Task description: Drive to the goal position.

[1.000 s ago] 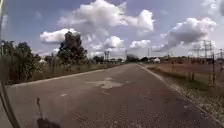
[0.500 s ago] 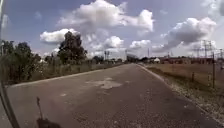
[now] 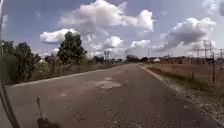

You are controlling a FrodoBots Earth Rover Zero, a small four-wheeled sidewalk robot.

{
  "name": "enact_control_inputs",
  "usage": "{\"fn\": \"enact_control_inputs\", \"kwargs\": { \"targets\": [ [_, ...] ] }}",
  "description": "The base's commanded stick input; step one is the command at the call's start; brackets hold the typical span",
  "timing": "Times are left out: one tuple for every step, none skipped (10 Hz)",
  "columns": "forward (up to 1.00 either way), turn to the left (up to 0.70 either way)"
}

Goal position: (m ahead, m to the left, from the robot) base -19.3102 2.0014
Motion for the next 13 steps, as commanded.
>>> {"fn": "enact_control_inputs", "kwargs": {
  "targets": [
    [0.04,0.00],
    [0.04,0.00],
    [0.04,0.00],
    [0.04,0.00],
    [0.04,0.00],
    [0.04,0.00],
    [0.04,0.00],
    [0.04,0.00],
    [0.04,0.00],
    [0.04,0.00],
    [0.04,0.00],
    [0.04,0.00],
    [0.04,0.00]
  ]
}}
